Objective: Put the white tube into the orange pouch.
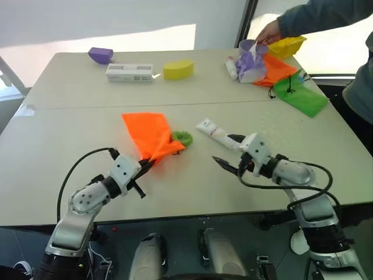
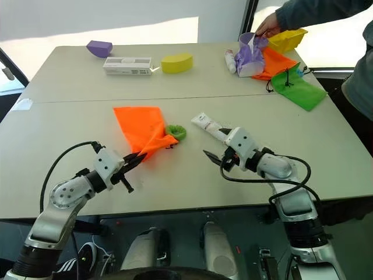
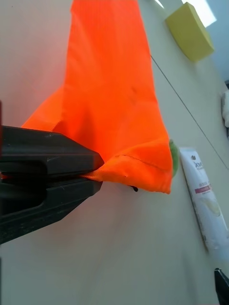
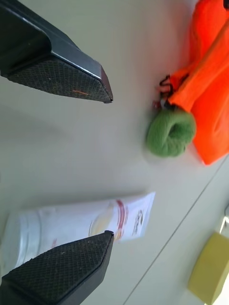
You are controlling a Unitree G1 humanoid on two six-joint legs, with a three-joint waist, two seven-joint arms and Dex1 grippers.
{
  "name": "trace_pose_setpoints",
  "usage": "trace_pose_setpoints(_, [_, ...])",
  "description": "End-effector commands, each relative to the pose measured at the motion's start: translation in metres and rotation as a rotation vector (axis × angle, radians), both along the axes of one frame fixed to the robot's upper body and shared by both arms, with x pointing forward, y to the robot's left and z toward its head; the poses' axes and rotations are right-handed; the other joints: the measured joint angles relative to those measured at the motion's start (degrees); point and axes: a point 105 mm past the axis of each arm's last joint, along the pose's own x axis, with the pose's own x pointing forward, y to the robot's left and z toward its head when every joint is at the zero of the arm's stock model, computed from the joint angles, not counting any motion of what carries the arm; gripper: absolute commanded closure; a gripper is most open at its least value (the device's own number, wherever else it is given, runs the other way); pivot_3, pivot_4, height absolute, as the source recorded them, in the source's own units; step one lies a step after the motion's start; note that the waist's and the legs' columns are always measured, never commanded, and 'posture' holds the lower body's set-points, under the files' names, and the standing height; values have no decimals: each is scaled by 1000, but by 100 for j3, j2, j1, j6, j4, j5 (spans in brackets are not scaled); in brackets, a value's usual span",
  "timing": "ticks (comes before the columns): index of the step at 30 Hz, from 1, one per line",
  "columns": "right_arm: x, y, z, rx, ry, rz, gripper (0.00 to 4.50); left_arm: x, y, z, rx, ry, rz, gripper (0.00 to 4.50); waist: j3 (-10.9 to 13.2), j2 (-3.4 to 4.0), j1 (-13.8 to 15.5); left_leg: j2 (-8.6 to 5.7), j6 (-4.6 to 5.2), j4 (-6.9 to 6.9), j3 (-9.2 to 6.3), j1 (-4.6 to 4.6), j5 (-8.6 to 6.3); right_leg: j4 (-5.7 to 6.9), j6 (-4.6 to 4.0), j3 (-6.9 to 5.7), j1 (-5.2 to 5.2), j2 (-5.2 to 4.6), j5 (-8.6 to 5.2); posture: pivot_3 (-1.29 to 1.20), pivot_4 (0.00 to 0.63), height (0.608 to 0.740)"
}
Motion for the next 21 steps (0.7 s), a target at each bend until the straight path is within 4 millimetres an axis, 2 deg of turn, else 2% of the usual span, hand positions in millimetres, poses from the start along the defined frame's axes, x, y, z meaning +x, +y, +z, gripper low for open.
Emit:
trace_pose_setpoints(1, [1,-1,14,4,-58,-12,23,2,-1,9,1,-51,-11,4500,0,0,2,0,0,0,-2,0,0,0,0,-1,0,1,0,0,150,740])
trace_pose_setpoints(6, [15,-15,20,-6,-34,-110,23,3,-2,9,-2,-52,-12,4500,0,0,-2,-1,0,0,1,-1,0,-1,0,0,0,0,0,0,150,740])
trace_pose_setpoints(10, [23,-28,17,-42,78,-192,23,4,-3,10,-3,-57,-11,4500,0,0,17,-3,0,0,2,-2,0,-3,0,1,-1,-4,0,0,150,740])
trace_pose_setpoints(12, [24,-31,13,-50,189,-209,23,5,-4,10,-11,-55,-8,4500,0,0,27,-2,0,0,-1,-3,0,-5,0,-1,-1,-4,0,0,150,740])
trace_pose_setpoints(15, [29,-31,13,-70,299,-213,23,4,-5,10,-12,-54,-12,4500,0,0,8,-1,0,-1,0,-6,0,-7,0,0,-3,-4,0,0,150,740])
trace_pose_setpoints(21, [41,-30,-2,-61,358,-254,23,2,-6,8,-12,-45,-17,4500,0,0,2,0,1,-8,-5,-6,0,-11,0,-3,-3,0,0,0,150,740])
